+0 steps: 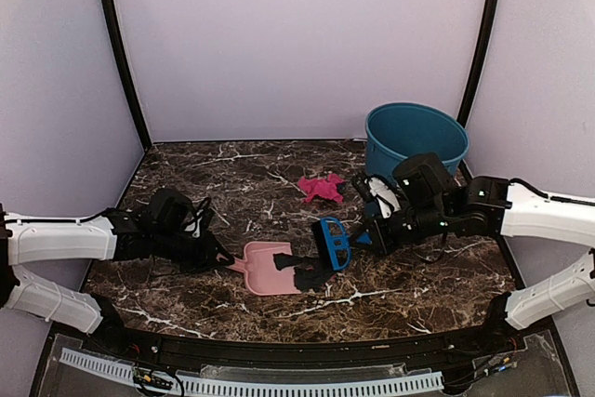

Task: Sweep away the paper scraps from the table
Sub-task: Sweep the paper scraps into the dustpan.

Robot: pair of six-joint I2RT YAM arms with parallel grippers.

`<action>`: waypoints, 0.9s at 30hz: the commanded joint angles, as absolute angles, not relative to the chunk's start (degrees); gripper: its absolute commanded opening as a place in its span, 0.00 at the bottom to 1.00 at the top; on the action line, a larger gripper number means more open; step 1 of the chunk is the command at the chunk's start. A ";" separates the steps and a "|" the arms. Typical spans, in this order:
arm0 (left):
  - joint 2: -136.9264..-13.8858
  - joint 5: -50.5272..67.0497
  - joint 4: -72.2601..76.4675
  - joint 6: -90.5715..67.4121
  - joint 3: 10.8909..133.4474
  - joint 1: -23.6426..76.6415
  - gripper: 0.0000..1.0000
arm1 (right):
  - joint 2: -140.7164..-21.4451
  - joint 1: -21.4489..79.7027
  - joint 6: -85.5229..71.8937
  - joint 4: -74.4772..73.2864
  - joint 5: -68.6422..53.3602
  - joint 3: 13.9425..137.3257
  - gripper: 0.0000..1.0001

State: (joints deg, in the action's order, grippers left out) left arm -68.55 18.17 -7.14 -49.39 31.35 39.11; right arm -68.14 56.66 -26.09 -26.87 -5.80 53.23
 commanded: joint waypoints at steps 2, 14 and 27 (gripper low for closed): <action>-70.74 16.34 -14.32 -46.51 30.78 39.33 0.00 | -62.52 56.73 -27.59 -22.82 -3.05 52.09 0.00; -70.39 12.85 -18.30 -44.26 31.91 39.37 0.00 | -67.70 55.92 -30.23 -34.03 9.45 54.20 0.00; -71.43 12.52 -19.19 -42.86 32.23 39.36 0.00 | -70.40 55.54 -31.72 -40.08 15.84 53.24 0.00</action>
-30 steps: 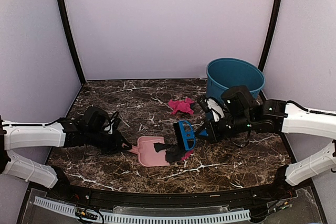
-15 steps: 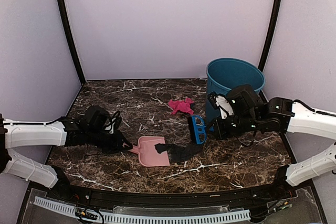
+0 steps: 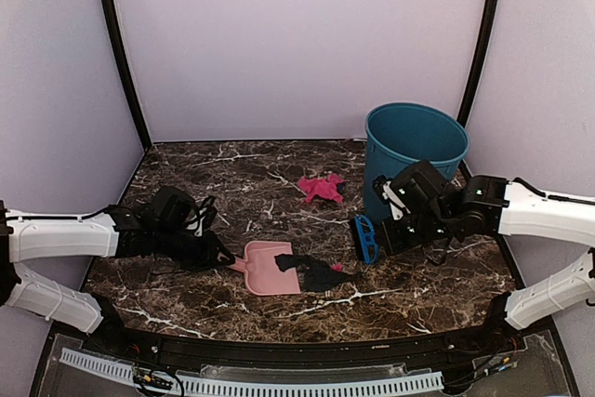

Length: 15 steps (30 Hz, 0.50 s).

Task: Sweep away the paper scraps from the table
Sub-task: Sweep the paper scraps into the dustpan.

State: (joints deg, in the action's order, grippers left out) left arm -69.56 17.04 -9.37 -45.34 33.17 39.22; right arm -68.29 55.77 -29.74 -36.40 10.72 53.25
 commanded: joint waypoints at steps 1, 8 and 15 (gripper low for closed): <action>-71.44 12.63 -19.50 -42.66 32.37 39.37 0.00 | -70.73 55.52 -32.06 -40.50 16.31 53.18 0.00; -72.15 14.44 -22.68 -40.90 35.27 39.50 0.00 | -71.22 55.49 -33.24 -43.11 15.70 53.53 0.00; -76.08 17.68 -25.84 -39.90 39.63 40.72 0.00 | -77.40 55.63 -30.15 -43.86 4.39 55.93 0.00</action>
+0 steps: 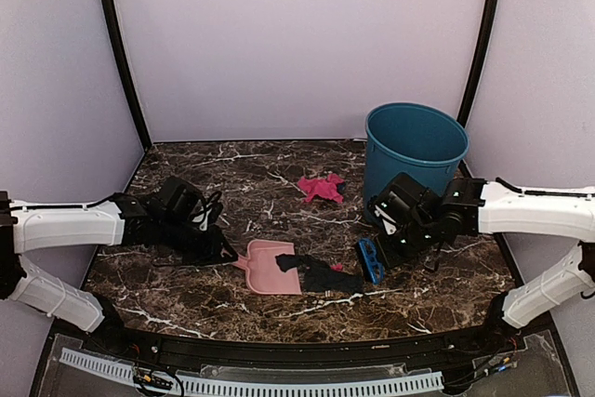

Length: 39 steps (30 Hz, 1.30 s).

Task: Sweep away the paper scraps from the table
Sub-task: Sweep the paper scraps into the dustpan.

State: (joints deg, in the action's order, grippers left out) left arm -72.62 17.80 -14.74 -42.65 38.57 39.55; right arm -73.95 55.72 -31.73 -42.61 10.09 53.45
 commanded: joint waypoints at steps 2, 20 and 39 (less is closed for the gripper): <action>-77.21 18.18 -27.11 -39.59 41.19 41.04 0.00 | -79.29 55.63 -29.78 -44.70 3.75 57.20 0.00; -83.44 19.78 -29.31 -36.96 45.96 41.89 0.00 | -91.82 55.63 -26.91 -40.96 -3.75 66.24 0.00; -83.43 30.20 -4.79 -45.72 37.49 42.75 0.00 | -90.70 55.61 -27.05 -36.10 -5.29 66.76 0.00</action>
